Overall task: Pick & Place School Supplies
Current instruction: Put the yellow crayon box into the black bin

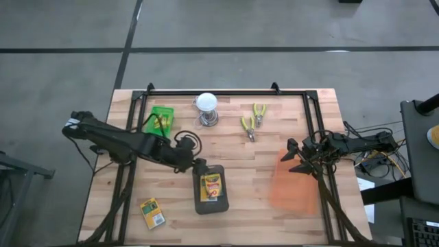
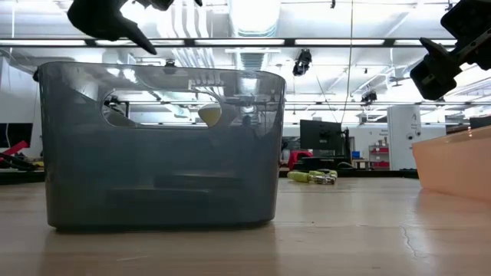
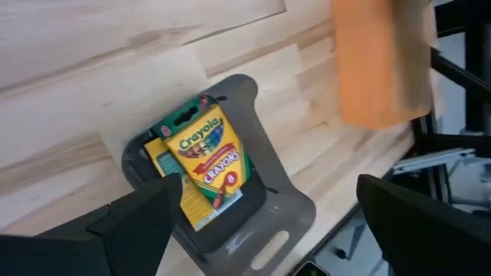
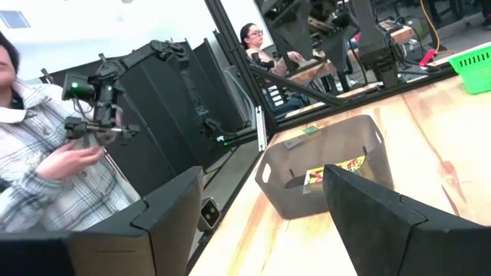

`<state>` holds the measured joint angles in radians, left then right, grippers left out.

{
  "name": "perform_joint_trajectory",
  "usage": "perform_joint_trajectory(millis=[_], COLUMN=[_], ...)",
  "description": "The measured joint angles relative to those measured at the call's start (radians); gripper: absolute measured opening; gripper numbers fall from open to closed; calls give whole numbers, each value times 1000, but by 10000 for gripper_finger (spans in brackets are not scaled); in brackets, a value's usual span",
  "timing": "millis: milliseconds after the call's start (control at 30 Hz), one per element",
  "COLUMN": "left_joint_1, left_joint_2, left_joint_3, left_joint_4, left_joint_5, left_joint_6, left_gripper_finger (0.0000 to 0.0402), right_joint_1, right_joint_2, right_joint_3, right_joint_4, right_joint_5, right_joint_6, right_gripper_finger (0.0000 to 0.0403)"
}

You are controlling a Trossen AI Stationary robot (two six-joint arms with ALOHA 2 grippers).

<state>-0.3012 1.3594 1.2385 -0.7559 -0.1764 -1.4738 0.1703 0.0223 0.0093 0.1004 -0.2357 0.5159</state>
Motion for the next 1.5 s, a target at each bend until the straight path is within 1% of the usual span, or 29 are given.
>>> perform_joint_trajectory(millis=[100, 267, 333, 367, 433, 567, 600, 667, 767, 867, 967, 1067, 1233, 1333, 1400, 1500], left_joint_1=[0, -1, -1, -1, 0, -1, -1, -2, -2, -1, -11, -27, -69, -97, -126, -182], left_joint_2=[-16, -26, -25, -25, -23, -23, -23, -23, -23, -22, -21, -21, -27, -36, -48, -79], left_joint_3=[0, 0, 0, 0, 0, 0, 0, 0, 0, 0, 0, -1, -2, -3, -4, -19], left_joint_4=[0, 14, 24, 22, 12, -7, -6, -7, -11, -62, -112, -114, -133, -165, -162, -162], left_joint_5=[0, 0, -7, -21, -28, -9, 11, 35, 37, 36, 37, 52, 87, 88, 79, 38], left_joint_6=[-3, -70, -68, -40, 89, 442, 505, 563, 550, 535, 461, 442, 408, 369, 364, 327], left_gripper_finger=[397, 397, 397, 397, 397, 397, 397, 397, 397, 396, 395, 395, 394, 394, 394, 394], right_joint_1=[0, 0, 0, 0, 0, 0, 0, 0, 0, 0, 0, 0, 0, 0, 0, 0], right_joint_2=[0, 0, 0, 0, 0, 0, 0, 0, 1, 1, 1, 1, 1, 1, 1, 1], right_joint_3=[0, 0, 0, 0, 0, 0, 0, 0, 0, 0, 0, 0, 0, 0, 0, 0], right_joint_4=[0, 0, 0, 0, 0, 0, 0, 0, 0, 0, 0, 0, 0, 0, 0, 0], right_joint_5=[0, 0, 0, 0, 0, 0, 0, 0, 0, 0, 0, 0, 0, 0, 0, 0], right_joint_6=[0, 0, 0, 0, 0, 0, 0, 0, 0, 0, 0, 0, 0, 0, 0, 0], right_gripper_finger=[267, 265, 263, 262, 260, 258, 259, 261, 264, 267, 267, 264, 259, 258, 259, 263])
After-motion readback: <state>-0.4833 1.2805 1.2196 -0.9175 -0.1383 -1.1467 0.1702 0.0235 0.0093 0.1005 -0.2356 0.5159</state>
